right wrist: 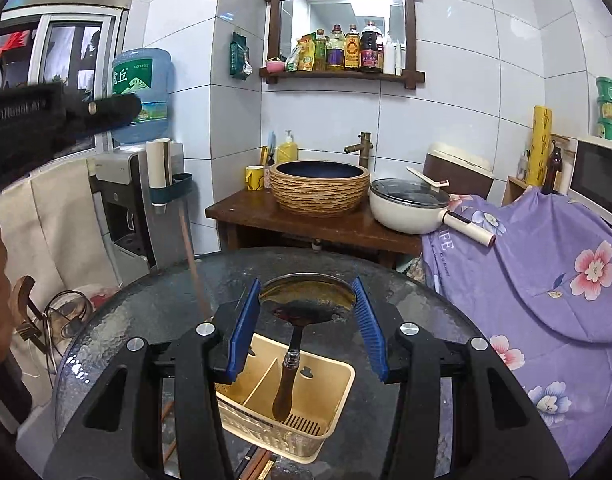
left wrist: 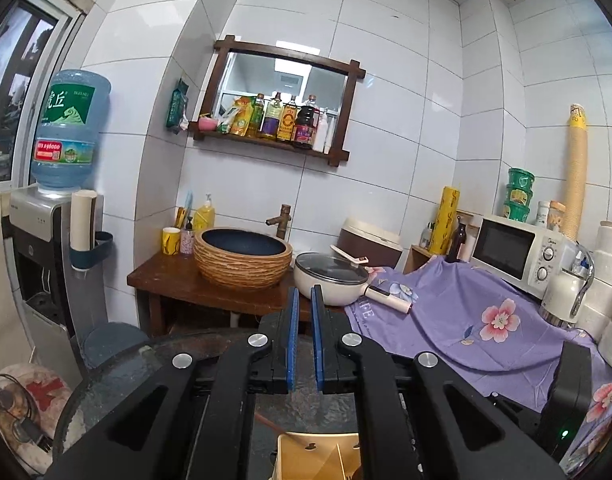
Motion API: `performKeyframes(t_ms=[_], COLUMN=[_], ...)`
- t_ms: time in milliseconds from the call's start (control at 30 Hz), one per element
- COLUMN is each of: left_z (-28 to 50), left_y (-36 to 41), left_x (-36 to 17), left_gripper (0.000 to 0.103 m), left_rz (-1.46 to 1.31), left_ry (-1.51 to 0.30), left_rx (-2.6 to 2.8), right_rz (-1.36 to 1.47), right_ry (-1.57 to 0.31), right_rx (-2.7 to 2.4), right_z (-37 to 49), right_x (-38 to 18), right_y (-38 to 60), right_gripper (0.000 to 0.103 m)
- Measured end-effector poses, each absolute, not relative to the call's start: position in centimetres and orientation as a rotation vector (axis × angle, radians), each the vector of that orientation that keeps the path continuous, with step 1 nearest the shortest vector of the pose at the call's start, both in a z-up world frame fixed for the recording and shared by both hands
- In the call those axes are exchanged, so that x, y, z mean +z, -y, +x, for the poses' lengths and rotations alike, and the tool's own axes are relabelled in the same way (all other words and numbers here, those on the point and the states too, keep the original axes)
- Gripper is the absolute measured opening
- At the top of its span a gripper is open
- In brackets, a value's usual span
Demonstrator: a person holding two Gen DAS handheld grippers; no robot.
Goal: Organize utensils
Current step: 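Open the right tool to drop the ladle into the basket while the left tool releases the chopstick there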
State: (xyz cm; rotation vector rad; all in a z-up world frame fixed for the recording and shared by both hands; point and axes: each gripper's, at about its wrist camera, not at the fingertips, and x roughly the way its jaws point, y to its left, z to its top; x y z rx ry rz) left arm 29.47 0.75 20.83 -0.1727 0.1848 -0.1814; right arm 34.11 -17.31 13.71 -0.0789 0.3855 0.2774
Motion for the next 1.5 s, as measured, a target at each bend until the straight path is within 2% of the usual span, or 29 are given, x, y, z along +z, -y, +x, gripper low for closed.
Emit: performKeyframes(t_ms=[133, 433, 467, 533, 600, 767, 833, 1067, 1300, 1500], left_z=[29.3, 30.6, 30.7, 30.9, 30.9, 31.1, 31.0, 30.1, 28.9, 27.4], left_y=[-0.7, -3.6, -4.2, -5.2, -6.1, -7.5, -7.8, -7.5, -7.1, -7.1], left_x=[20.6, 16.2, 15.6, 14.2, 12.9, 9.6, 8.7, 6.7, 4.9, 3.4], left_gripper=[0.006, 0.008, 0.011, 0.030, 0.041, 0.053, 0.063, 0.079, 0.089, 0.093], left_rz=[-0.148, -0.166, -0.176, -0.191, -0.205, -0.235, -0.235, -0.194, -0.177, -0.141], left_ry=[-0.176, -0.299, -0.316, -0.353, -0.375, -0.447, -0.460, -0.502, -0.543, -0.575], left_rx=[-0.174, -0.146, -0.139, -0.118, -0.095, -0.070, -0.062, -0.058, -0.080, -0.089], right_rz=[-0.074, -0.071, -0.072, -0.065, -0.058, -0.071, -0.073, -0.071, -0.050, 0.010], right_ry=[-0.397, -0.452, -0.459, -0.473, -0.488, -0.495, -0.488, -0.471, -0.438, -0.381], right_rx=[0.278, 0.298, 0.297, 0.302, 0.308, 0.302, 0.302, 0.301, 0.321, 0.316], right_z=[34.3, 34.7, 34.8, 34.9, 35.0, 35.0, 34.9, 34.5, 33.5, 32.6], right_x=[13.1, 10.6, 10.2, 9.7, 9.1, 7.9, 7.7, 7.6, 8.0, 9.9], right_y=[17.4, 17.2, 17.2, 17.3, 17.3, 17.3, 17.3, 17.8, 18.9, 21.6], right_gripper=[0.048, 0.048, 0.048, 0.048, 0.048, 0.048, 0.048, 0.067, 0.071, 0.071])
